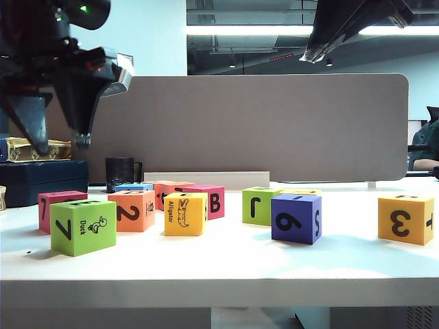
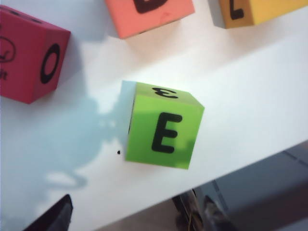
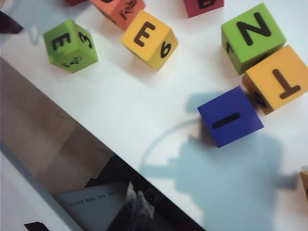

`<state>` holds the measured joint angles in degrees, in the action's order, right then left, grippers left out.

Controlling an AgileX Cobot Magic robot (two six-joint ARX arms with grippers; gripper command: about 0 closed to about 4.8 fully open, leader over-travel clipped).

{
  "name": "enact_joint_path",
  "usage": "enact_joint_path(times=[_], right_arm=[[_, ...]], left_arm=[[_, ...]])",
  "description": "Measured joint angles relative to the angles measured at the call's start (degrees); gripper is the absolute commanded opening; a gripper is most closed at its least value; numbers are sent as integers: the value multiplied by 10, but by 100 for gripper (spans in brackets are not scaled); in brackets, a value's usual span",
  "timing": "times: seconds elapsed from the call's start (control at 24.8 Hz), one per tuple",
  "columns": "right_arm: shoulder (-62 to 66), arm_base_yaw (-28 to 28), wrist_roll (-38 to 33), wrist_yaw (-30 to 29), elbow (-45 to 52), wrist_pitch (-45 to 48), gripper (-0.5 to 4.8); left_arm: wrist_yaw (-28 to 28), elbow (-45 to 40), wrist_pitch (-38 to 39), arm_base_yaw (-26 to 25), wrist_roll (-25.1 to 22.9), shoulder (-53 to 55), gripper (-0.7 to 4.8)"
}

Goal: Select the appropriate blocks from the scattered letter blocks on the table and arrange them in a row to spell out "DEEP".

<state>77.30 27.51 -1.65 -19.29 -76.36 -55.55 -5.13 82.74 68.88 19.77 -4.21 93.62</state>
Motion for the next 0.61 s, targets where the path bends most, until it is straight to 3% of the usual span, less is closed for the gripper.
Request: enact_joint_path(times=[0.32, 0.61], right_arm=[[0, 0, 0, 0, 0, 0, -2], [0, 0, 0, 0, 0, 0, -2]], left_arm=[[-34, -124, -141, 3, 1, -19, 340], [-20, -145, -192, 14, -4, -19, 341]])
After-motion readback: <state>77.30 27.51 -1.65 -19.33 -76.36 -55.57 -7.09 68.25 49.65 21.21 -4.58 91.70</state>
